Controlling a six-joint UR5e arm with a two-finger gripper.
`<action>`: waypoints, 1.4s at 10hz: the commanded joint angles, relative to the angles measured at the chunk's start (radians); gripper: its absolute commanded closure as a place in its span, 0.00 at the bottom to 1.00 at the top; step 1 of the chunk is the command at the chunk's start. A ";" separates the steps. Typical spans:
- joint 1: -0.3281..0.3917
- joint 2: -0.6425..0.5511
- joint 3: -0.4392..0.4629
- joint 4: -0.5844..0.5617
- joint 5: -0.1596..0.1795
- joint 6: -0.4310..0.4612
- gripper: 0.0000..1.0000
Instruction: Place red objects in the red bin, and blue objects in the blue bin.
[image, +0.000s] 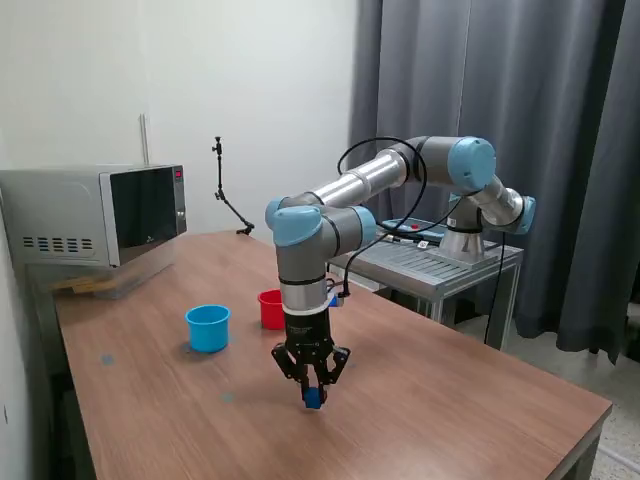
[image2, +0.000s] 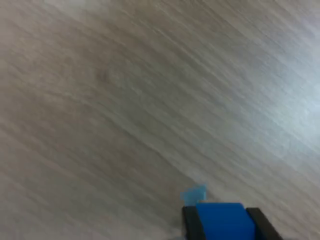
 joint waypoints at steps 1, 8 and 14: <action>-0.002 -0.031 0.000 0.001 -0.022 0.000 1.00; -0.023 -0.120 0.006 0.006 -0.042 0.004 1.00; -0.089 -0.186 0.015 0.010 -0.082 0.061 1.00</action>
